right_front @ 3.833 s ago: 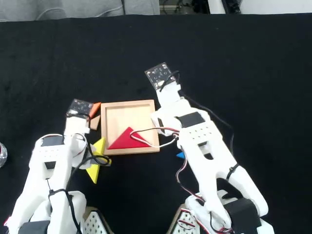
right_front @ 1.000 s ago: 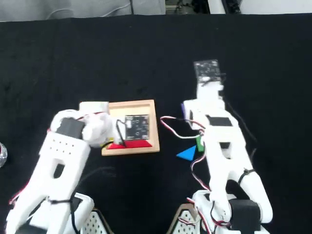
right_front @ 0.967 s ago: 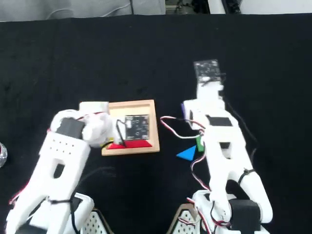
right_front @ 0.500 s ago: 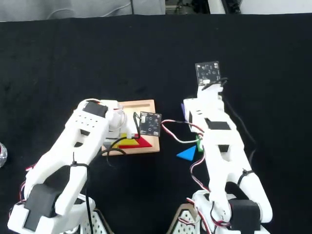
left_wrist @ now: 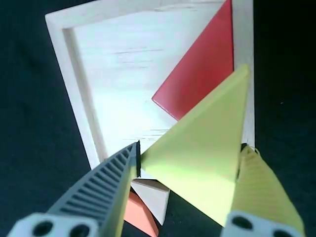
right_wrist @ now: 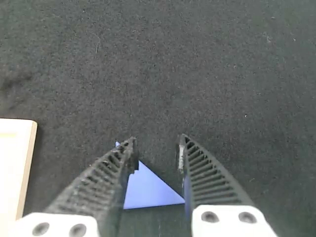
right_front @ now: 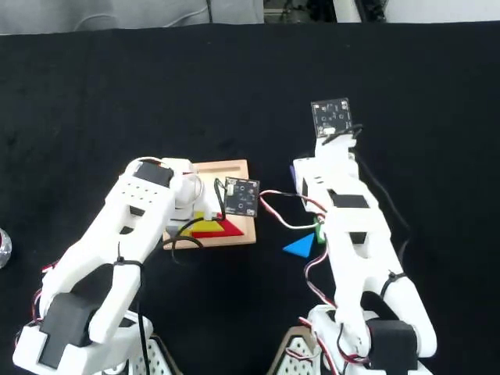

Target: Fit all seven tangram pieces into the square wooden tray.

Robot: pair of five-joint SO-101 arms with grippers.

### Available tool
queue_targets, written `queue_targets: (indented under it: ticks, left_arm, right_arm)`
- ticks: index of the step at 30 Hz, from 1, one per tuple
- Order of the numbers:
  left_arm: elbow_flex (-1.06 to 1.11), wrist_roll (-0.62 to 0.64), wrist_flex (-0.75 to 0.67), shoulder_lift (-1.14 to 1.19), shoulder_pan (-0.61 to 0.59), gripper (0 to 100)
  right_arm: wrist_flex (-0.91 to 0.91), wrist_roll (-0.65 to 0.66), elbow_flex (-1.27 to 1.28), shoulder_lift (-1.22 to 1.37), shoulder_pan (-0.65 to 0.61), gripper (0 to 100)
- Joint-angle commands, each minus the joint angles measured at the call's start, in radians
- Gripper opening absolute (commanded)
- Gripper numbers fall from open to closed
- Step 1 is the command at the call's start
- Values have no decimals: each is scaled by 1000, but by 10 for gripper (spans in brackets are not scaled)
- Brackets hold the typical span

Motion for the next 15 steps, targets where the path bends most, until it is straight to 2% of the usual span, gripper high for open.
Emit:
queue_targets:
  ticks: [1, 8, 15]
  left_arm:
    - [-51, 12, -9, -5, 13, 300]
    - [-54, 166, -17, -5, 45, 340]
    - [-62, 175, -18, -15, 51, 339]
  right_arm:
    - [-15, 12, -2, -30, -26, 137]
    - [-15, 14, -2, -30, -34, 137]
    - [-15, 14, -2, -30, -32, 137]
